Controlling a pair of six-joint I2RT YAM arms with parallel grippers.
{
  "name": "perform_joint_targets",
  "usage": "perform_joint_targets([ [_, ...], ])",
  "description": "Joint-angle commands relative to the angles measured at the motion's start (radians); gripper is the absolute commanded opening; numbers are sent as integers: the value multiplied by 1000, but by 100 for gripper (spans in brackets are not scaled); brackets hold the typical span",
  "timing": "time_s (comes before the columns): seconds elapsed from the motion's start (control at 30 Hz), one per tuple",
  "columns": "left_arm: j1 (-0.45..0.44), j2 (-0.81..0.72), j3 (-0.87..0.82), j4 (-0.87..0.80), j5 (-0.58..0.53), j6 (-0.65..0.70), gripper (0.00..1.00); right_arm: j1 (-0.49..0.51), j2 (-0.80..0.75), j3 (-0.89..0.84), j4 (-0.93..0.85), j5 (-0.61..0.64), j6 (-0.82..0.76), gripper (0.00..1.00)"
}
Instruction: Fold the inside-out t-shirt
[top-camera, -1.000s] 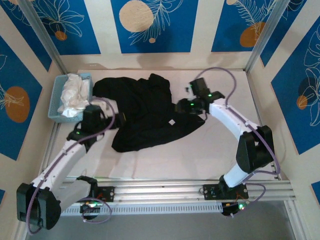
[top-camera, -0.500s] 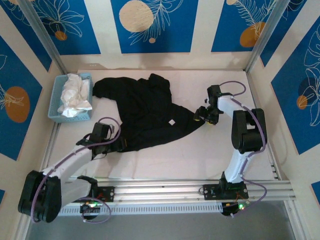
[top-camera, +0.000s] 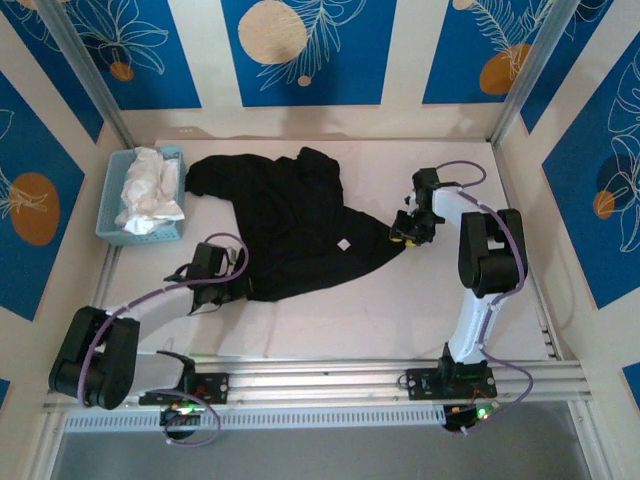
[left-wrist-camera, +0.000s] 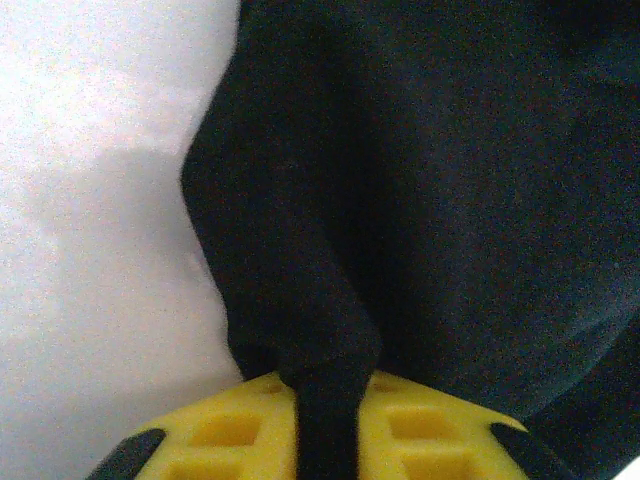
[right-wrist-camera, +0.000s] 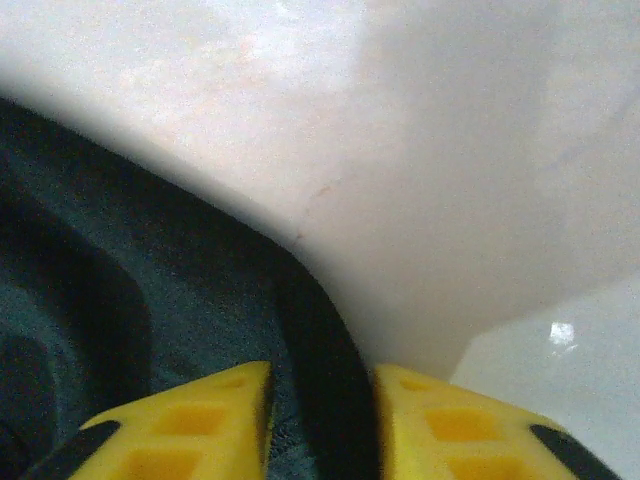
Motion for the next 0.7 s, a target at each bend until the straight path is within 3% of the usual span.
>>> perform_joint_targets([
  [0.0,-4,-47,-17,-26,17,5,2,-5,-53,-24,9,-11,5,14],
  [0.07,-3,-106,-12,-55,-7,6,0,-4,-109,-66,16,-11,21,9],
  [0.17,-4,-215,-6,-117,-68,4,0,18,-204,-156,21,-27,56,10],
  [0.23,-4,-273,-7,-151,-107,2,0,54,-246,-207,-2,-6,69,20],
  [0.43,-4,-296,-6,-181,-80,-1,0,220,-394,-259,-54,279,88,56],
  [0.53,-4,-283,-8,-175,-67,-3,0,354,-402,-244,-16,218,87,59],
  [0.67,-4,-276,-11,-167,-72,-2,0,469,-257,-172,5,153,114,53],
])
